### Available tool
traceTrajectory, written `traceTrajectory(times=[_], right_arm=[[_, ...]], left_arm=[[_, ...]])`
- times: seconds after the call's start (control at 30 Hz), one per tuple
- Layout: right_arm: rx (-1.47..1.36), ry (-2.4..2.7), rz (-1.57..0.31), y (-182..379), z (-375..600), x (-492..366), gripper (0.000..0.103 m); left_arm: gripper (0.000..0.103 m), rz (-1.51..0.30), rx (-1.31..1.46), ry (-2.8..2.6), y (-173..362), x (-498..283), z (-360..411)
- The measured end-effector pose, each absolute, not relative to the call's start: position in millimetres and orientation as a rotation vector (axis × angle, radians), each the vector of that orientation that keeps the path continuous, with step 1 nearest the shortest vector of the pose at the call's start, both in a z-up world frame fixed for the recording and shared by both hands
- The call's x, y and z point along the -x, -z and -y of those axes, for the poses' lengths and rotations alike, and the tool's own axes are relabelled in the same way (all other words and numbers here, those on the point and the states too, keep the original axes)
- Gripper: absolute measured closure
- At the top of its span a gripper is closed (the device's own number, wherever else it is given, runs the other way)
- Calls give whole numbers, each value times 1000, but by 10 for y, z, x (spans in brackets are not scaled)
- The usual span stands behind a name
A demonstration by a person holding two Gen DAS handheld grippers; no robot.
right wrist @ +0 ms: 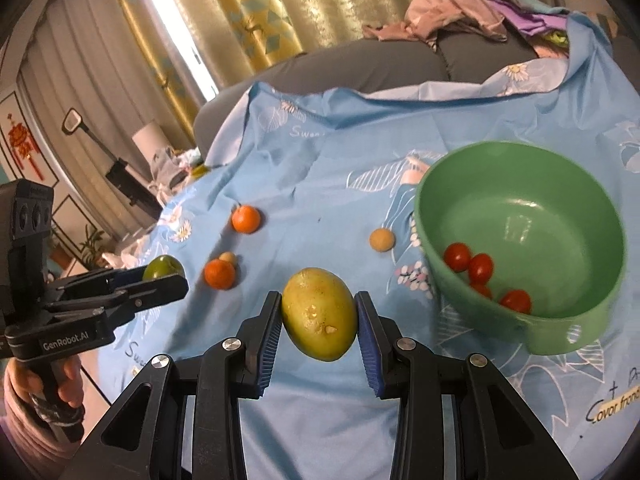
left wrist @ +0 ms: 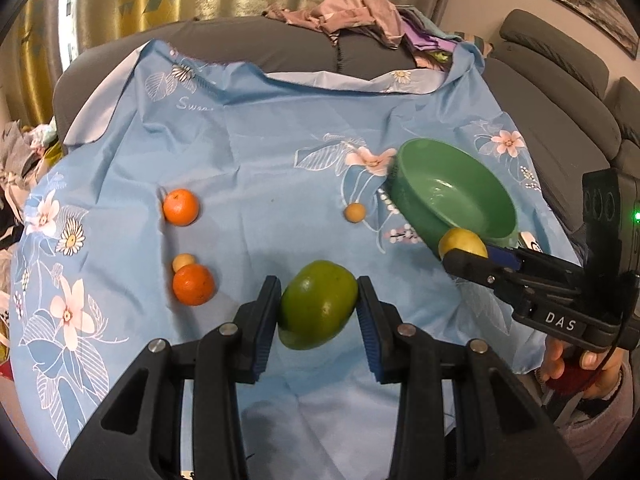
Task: Organize fruits
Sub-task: 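Carry the green plum and yellow mango over the green bowl with both tools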
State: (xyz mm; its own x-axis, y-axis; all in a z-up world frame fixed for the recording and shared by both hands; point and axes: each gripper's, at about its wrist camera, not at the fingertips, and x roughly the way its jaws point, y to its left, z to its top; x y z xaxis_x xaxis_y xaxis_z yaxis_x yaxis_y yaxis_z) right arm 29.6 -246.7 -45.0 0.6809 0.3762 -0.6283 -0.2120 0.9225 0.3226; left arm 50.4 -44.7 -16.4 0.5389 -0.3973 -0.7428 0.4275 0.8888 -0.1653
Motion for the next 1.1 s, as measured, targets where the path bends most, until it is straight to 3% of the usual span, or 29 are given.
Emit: traceTrajectory(times=[1.1], right_arm=[[-332, -134, -615, 308, 3641, -204, 65]], left_arm=[[65, -801, -233, 748, -121, -733, 2125]])
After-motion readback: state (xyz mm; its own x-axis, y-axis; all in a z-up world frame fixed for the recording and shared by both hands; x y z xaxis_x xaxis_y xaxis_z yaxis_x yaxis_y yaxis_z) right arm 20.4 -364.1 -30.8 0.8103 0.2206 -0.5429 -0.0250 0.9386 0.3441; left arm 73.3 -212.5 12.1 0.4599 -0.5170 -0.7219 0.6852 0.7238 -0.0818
